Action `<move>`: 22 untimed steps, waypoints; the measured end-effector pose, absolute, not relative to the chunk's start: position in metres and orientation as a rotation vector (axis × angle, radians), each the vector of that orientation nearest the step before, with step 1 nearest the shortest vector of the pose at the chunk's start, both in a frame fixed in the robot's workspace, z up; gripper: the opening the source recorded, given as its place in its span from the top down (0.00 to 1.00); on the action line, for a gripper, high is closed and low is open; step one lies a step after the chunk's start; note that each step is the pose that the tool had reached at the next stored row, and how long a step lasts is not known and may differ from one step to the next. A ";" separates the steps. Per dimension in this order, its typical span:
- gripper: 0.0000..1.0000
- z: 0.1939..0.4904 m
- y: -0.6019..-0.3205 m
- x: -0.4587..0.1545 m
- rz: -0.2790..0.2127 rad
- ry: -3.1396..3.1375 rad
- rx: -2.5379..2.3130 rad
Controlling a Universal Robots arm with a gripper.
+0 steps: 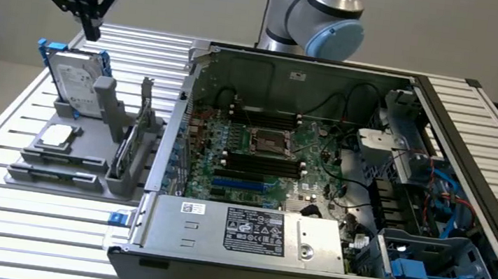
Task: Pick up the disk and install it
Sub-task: 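Reach for the disk, then pick up the disk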
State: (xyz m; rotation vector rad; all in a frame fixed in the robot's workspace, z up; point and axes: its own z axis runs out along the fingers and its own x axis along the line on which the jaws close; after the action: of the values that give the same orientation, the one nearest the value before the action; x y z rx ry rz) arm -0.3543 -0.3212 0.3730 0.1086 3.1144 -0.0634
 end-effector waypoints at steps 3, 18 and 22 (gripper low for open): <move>0.89 0.372 -0.317 -0.368 -0.073 3.114 0.109; 0.89 0.367 -0.295 -0.422 -0.097 3.113 0.106; 0.89 0.367 -0.295 -0.422 -0.097 3.113 0.106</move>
State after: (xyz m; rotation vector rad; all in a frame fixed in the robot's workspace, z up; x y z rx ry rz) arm -0.4224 -0.2950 0.3668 0.1057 3.1131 -0.0968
